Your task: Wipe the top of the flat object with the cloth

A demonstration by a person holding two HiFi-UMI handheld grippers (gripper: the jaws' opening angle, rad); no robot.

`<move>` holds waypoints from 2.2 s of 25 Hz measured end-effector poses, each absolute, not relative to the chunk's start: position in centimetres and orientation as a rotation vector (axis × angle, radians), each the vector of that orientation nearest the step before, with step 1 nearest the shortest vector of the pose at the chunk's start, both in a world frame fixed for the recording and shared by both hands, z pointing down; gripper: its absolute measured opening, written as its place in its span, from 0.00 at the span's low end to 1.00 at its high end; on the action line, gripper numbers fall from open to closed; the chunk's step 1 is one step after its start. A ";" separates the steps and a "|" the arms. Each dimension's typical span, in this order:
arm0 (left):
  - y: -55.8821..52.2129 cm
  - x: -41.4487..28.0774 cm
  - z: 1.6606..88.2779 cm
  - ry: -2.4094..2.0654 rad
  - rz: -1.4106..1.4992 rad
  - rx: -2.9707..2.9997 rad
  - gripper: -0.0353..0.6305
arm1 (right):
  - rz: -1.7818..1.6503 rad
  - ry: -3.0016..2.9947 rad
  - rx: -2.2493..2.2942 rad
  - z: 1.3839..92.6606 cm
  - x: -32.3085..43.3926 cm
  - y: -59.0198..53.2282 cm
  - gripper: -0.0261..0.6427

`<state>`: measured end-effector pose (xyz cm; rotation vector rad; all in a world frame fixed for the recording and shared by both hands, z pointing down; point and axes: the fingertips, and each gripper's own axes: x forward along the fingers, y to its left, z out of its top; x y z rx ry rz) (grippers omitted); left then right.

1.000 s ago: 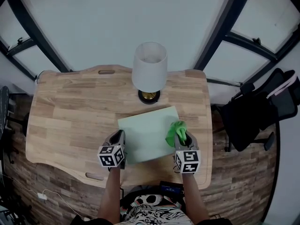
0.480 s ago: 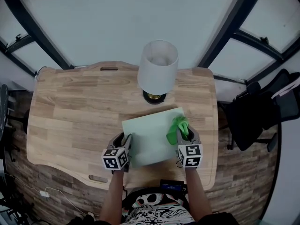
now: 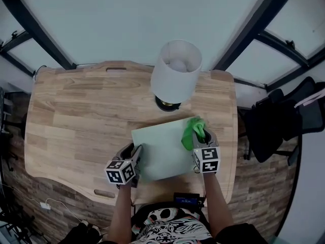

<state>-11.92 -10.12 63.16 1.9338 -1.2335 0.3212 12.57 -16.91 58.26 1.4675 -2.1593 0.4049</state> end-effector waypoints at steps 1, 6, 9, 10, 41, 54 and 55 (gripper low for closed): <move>-10.1 -11.9 63.1 -1.235 0.316 1.933 0.30 | 0.396 -2.162 1.457 58.3 12.5 -17.3 0.17; -10.4 -11.9 63.2 -1.243 0.310 1.937 0.30 | 0.431 -2.147 1.390 59.6 12.3 -18.5 0.17; -10.3 -11.8 63.4 -1.263 0.319 1.952 0.30 | 0.517 -2.127 1.351 60.9 12.1 -18.9 0.17; -10.3 -11.8 63.4 -1.264 0.319 1.954 0.30 | 0.547 -2.124 1.342 61.1 12.0 -19.0 0.17; -10.1 -11.9 63.7 -1.295 0.290 1.945 0.30 | 0.637 -2.083 1.276 61.6 11.4 -18.9 0.17; -10.2 -11.9 63.6 -1.291 0.286 1.952 0.30 | 0.642 -2.085 1.244 61.7 10.3 -18.6 0.17; -10.2 -11.9 63.6 -1.291 0.286 1.953 0.30 | 0.641 -2.088 1.239 61.7 10.1 -18.5 0.17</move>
